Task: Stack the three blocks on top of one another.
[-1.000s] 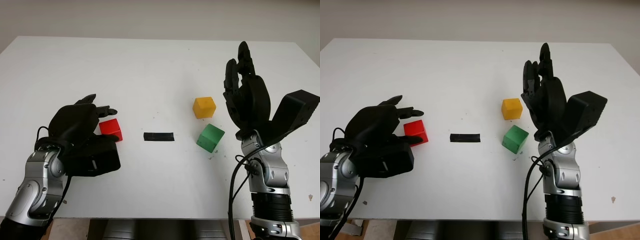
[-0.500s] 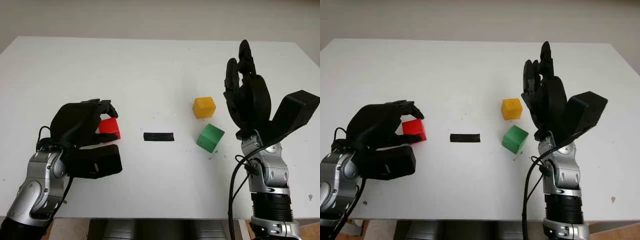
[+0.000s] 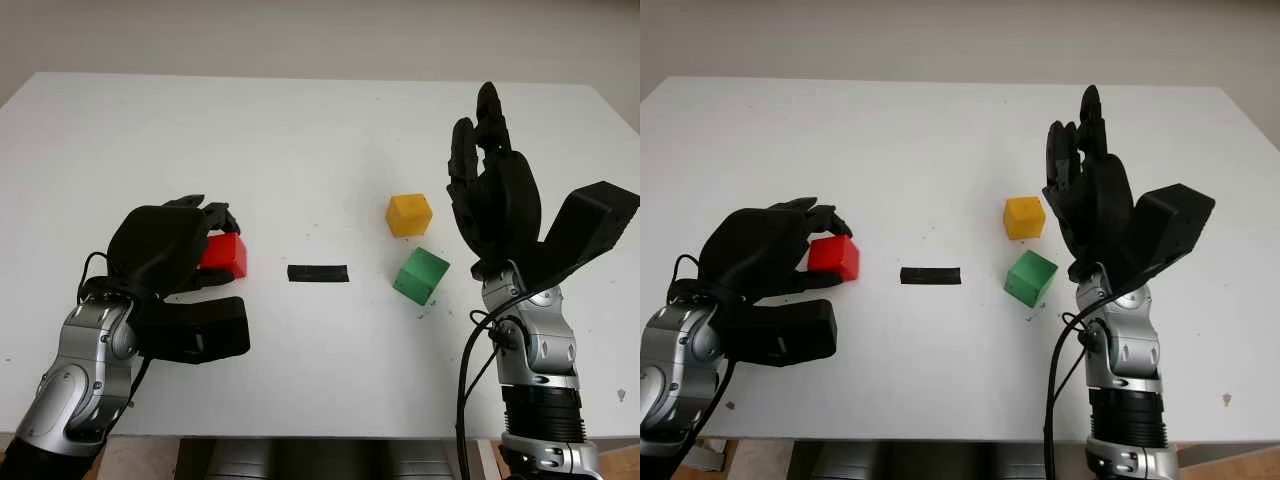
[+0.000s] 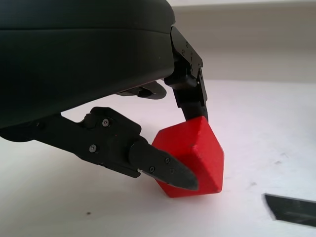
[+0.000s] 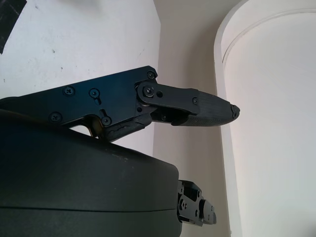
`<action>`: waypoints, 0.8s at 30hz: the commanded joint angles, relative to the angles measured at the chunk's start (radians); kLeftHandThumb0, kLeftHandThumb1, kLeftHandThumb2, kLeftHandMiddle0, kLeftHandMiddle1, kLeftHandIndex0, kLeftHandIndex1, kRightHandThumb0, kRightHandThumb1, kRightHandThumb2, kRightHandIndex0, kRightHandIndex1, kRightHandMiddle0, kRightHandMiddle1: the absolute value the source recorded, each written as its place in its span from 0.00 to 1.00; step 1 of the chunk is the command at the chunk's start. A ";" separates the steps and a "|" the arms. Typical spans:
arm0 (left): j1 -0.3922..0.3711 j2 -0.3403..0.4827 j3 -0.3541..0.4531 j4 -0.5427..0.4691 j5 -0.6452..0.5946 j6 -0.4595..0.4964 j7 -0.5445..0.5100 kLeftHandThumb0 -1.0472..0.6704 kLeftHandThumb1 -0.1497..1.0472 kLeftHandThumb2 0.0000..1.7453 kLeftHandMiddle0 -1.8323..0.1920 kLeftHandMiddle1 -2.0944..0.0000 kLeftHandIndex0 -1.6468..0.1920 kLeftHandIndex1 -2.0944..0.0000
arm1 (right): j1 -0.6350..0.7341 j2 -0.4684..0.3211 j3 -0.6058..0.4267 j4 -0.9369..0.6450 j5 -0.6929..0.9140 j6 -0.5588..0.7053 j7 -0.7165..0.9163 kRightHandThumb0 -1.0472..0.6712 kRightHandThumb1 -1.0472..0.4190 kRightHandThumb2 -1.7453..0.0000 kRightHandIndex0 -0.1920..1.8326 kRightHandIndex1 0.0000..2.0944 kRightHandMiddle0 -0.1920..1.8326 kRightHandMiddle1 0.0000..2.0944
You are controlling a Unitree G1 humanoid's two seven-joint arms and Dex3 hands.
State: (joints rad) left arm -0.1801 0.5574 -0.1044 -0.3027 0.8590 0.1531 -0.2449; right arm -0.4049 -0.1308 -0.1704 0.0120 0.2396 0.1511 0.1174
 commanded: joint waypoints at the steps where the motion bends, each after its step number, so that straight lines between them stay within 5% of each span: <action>1: 0.004 -0.002 0.015 -0.028 -0.025 -0.027 0.018 0.40 0.96 0.03 0.73 0.98 0.70 0.38 | -0.002 -0.002 -0.004 -0.009 0.001 -0.009 0.001 0.22 0.00 0.70 0.00 0.01 0.00 0.01; 7: -0.014 0.006 0.022 -0.062 -0.063 -0.097 0.033 0.41 0.95 0.03 0.74 0.98 0.71 0.36 | -0.003 -0.004 0.002 -0.010 -0.007 -0.004 -0.003 0.22 0.00 0.70 0.00 0.01 0.00 0.01; 14: -0.058 -0.041 0.044 -0.079 -0.264 -0.092 -0.048 0.43 0.96 0.03 0.74 0.98 0.72 0.36 | -0.010 0.000 -0.001 -0.001 0.002 -0.010 0.002 0.22 0.00 0.70 0.00 0.00 0.00 0.00; 24: -0.125 -0.153 0.017 0.061 -0.432 -0.091 -0.030 0.45 0.95 0.03 0.75 0.98 0.71 0.35 | -0.008 0.006 -0.001 0.002 0.004 -0.017 0.000 0.22 0.00 0.70 0.00 0.00 0.00 0.00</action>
State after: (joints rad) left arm -0.2824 0.4216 -0.0801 -0.2615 0.4377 0.0680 -0.2881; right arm -0.4052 -0.1294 -0.1681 0.0149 0.2403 0.1439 0.1186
